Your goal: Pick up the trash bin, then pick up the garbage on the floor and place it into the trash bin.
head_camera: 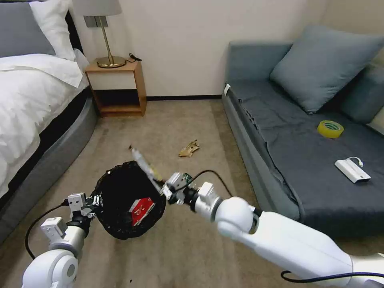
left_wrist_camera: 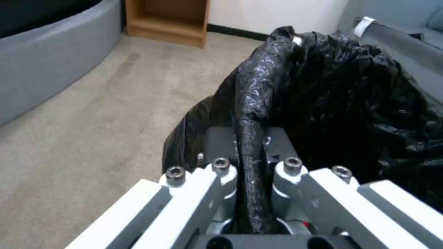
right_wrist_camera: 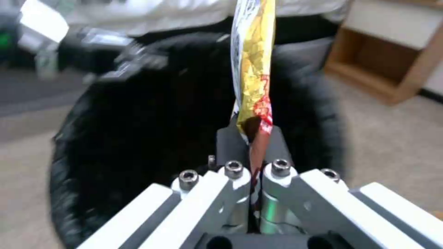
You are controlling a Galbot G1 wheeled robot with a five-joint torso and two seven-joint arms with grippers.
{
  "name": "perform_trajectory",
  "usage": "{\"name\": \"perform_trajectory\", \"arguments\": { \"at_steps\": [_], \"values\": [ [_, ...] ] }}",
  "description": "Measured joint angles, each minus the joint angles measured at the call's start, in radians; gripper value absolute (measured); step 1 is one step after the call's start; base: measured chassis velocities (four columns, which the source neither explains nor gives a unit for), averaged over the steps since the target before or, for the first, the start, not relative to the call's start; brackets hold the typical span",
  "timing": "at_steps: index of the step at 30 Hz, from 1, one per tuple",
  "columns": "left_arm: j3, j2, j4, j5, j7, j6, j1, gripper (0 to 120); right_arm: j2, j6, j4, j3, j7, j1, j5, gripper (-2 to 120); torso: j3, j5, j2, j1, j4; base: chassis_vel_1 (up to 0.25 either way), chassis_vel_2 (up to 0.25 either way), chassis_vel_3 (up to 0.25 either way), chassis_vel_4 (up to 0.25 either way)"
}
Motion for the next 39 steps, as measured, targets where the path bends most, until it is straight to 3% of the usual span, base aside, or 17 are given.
{"name": "perform_trajectory", "arguments": {
  "at_steps": [16, 24, 32, 33, 39],
  "values": [
    [0.015, -0.02, -0.044, -0.001, -0.007, 0.008, 0.016, 4, 0.023, -0.006, -0.025, -0.072, 0.011, -0.008, -0.014, 1, 0.0, 0.0, 0.0, 0.0, -0.0001, 0.0, 0.0, 0.0, 0.0],
    [0.02, -0.032, -0.058, -0.001, -0.005, 0.005, 0.042, 4, 0.031, -0.01, -0.029, -0.074, 0.011, -0.023, -0.016, 27, 0.0, 0.0, 0.0, 0.0, -0.0001, 0.0, 0.0, 0.0, 0.0],
    [-0.005, -0.042, -0.068, 0.0, 0.001, -0.01, 0.066, 4, 0.027, -0.018, -0.016, -0.039, 0.015, -0.052, -0.047, 61, 0.0, 0.0, 0.0, 0.0, 0.0, 0.0, 0.0, 0.0, 0.0],
    [-0.005, -0.042, -0.068, 0.0, 0.001, -0.01, 0.066, 4, 0.027, -0.018, -0.016, -0.039, 0.015, -0.052, -0.047, 61, 0.0, 0.0, 0.0, 0.0, 0.0, 0.0, 0.0, 0.0, 0.0],
    [-0.013, -0.044, -0.041, 0.002, 0.005, -0.019, 0.057, 4, -0.039, -0.017, 0.057, 0.166, 0.049, -0.141, -0.063, 84, 0.0, 0.0001, 0.0, 0.0, 0.0001, 0.0, 0.0, 0.0, 0.0]
  ]
}}
